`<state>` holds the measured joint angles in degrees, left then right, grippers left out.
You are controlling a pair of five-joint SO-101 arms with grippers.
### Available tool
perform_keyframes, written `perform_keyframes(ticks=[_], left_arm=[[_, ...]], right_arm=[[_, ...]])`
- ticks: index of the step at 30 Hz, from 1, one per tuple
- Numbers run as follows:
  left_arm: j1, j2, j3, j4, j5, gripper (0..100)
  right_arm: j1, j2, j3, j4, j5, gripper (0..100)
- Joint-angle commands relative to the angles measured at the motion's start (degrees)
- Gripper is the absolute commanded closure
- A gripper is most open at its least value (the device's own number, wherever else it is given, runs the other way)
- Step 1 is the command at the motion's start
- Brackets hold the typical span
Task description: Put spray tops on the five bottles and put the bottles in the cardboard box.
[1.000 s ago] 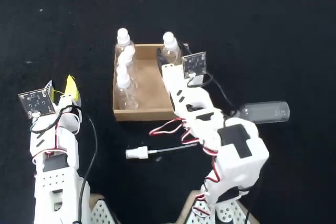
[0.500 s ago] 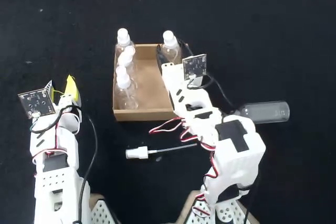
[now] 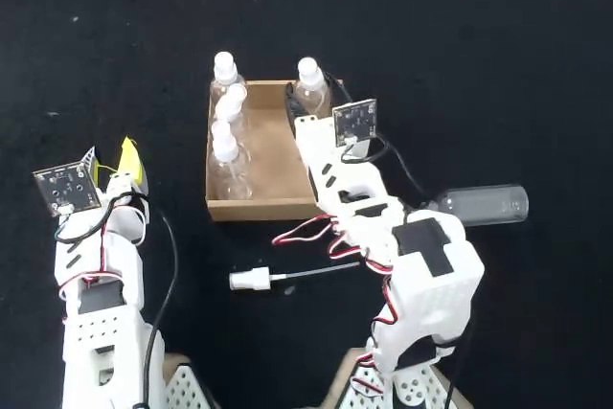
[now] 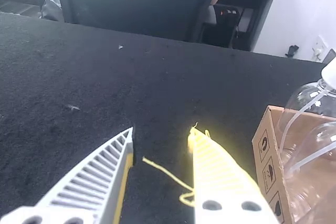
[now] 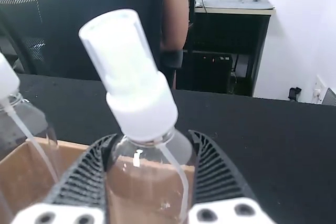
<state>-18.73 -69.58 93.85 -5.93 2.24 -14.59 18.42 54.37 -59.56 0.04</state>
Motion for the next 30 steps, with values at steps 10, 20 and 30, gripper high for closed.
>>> perform_keyframes(ticks=[10,20,30], left_arm=[[-0.13,-0.62,-0.92,-1.32,0.18,90],[-0.13,-0.62,-0.92,-1.32,0.18,90],[-0.13,-0.62,-0.92,-1.32,0.18,90]], right_arm=[[0.0,4.0,-2.42,-2.11,-0.26,98.2],[-0.09,4.0,-2.42,-2.11,-0.26,98.2],[-0.18,4.0,-2.15,-2.2,-0.26,81.1]])
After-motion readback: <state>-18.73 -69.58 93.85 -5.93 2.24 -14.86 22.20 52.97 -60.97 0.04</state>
